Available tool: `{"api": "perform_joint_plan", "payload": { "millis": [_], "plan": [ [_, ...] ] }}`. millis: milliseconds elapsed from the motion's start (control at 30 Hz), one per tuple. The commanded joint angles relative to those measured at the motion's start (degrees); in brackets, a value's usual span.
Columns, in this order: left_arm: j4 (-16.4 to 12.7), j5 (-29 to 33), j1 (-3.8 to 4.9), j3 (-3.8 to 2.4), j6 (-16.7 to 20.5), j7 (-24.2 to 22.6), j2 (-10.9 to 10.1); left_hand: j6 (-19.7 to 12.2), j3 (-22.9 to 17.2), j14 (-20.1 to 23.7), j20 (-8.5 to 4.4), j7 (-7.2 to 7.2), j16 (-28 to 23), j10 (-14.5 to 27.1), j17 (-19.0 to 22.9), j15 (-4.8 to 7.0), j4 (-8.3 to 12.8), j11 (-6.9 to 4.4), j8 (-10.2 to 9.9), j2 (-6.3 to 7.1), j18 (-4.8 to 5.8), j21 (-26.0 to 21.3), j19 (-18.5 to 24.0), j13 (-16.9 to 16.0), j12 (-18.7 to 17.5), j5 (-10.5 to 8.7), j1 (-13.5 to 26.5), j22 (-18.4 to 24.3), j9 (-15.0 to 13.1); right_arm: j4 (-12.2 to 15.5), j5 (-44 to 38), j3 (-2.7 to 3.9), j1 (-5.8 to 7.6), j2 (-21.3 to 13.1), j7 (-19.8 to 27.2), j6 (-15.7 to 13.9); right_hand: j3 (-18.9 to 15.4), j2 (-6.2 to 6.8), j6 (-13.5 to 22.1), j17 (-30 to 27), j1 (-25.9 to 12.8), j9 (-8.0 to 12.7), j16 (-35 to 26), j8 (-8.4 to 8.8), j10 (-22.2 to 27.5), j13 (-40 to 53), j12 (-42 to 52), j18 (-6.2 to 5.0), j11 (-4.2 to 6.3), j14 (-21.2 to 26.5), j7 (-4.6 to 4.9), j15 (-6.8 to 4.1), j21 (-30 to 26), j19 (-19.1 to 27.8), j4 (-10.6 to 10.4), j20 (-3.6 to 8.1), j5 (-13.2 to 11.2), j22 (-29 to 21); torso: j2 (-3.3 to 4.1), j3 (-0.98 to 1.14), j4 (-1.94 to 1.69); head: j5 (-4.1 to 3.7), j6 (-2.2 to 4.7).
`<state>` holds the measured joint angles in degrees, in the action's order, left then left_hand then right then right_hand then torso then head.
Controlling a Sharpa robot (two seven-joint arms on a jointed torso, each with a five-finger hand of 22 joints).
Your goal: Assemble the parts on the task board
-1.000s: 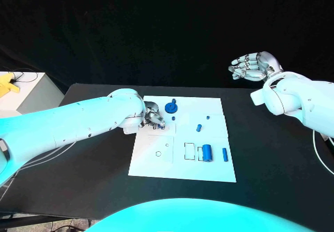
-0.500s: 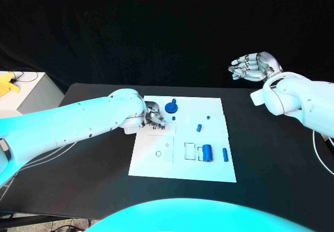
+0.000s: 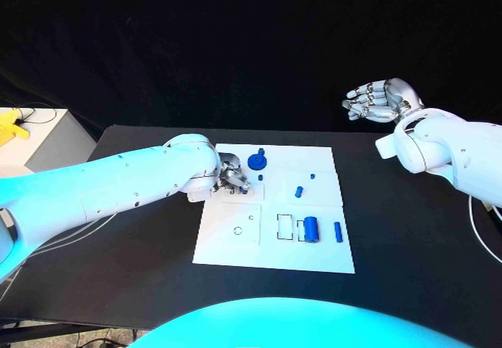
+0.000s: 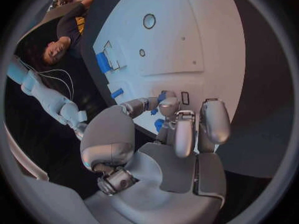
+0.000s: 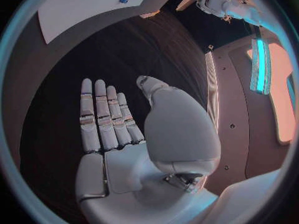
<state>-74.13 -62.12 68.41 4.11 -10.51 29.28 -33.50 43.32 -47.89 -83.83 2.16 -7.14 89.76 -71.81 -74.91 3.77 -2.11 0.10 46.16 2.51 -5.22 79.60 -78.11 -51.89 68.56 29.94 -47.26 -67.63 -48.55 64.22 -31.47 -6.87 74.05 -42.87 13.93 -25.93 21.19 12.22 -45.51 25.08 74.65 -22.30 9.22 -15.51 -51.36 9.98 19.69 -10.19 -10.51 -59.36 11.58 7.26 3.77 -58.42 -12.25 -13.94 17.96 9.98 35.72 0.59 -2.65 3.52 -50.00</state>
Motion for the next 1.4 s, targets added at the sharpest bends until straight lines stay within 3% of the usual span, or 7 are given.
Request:
{"api": "perform_joint_plan", "payload": {
  "millis": [33,1400],
  "plan": [
    [-0.11,0.14,-0.04,0.00,-0.33,-0.31,0.08,4.36,-8.71,-6.17,0.04,3.96,0.24,-1.41,-15.09,0.40,8.81,-1.15,0.22,-0.46,0.61,0.26,-0.37,-0.05,0.20,0.33,0.01,-0.04,-0.06,-0.07,0.06,0.02,-0.03,0.04,0.67,0.72,-0.08,0.00,0.25,-0.05,-0.43,0.06,-0.35,0.23,-0.32,-0.10,-0.17,-0.35,-0.02,0.02,2.55,0.36,-0.05,0.37,0.31,0.11,0.30,-0.09,0.02,0.01,0.01,0.02,0.00],
    [0.80,-1.32,-0.01,-0.01,-3.74,-0.12,0.83,4.44,-8.70,-6.17,0.01,4.01,0.24,-1.48,-15.09,0.44,8.90,-1.20,0.27,-0.45,0.64,0.30,-0.42,0.06,0.17,0.28,0.16,-0.11,-0.02,0.63,0.09,0.02,-0.09,-0.17,0.70,0.70,-0.10,-0.03,0.24,-0.12,-0.48,0.08,-0.40,0.23,-0.34,-0.23,-0.16,-0.35,-0.03,-0.01,2.55,0.37,-0.05,0.38,0.33,0.10,0.31,-0.22,0.05,0.09,0.06,-0.10,0.00]
  ]
}}
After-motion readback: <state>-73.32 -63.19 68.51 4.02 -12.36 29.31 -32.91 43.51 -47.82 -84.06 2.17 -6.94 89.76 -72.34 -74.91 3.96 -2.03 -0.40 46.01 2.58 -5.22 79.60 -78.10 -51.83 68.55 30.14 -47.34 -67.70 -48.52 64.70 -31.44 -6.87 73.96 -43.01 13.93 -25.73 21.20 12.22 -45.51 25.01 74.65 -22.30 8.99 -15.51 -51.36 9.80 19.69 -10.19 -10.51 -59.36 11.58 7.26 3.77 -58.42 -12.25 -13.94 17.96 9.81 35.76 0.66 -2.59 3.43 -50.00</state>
